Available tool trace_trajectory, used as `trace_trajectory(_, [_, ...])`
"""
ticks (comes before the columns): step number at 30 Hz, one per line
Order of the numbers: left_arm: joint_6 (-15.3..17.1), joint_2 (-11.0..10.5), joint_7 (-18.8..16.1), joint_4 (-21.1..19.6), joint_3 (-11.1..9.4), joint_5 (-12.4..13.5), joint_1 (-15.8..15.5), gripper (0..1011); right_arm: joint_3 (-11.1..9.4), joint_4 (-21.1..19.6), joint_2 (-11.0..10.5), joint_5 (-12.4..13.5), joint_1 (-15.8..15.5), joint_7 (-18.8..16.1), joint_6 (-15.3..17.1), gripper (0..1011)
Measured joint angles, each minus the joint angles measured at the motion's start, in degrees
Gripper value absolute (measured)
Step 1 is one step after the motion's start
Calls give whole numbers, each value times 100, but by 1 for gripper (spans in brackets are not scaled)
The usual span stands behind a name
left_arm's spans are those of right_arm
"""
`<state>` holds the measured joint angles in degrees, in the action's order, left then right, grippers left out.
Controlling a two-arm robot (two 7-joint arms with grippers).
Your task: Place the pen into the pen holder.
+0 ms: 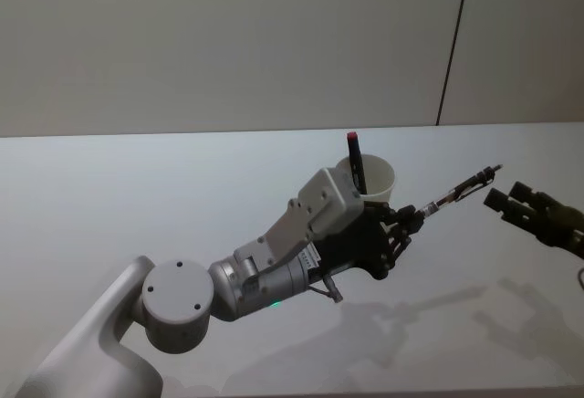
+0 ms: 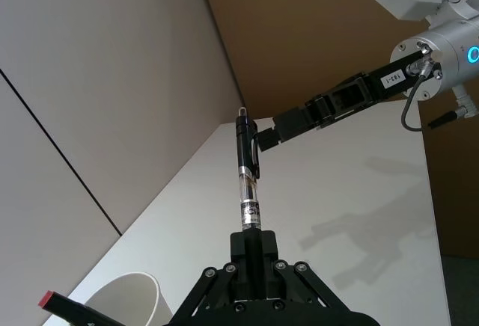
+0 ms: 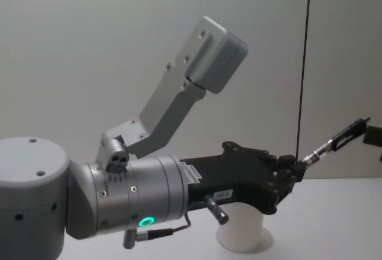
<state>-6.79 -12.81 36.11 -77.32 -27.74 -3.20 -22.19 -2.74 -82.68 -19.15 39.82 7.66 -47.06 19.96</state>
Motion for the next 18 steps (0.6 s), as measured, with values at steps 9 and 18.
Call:
trace_trajectory(9, [0,0,0,0,0,0,0,127,130,-14,95,292,13,193,231,1001])
trace_trajectory(18, [0,0,0,0,0,0,0,127,240,-49,190,594,-4,368,292,1001])
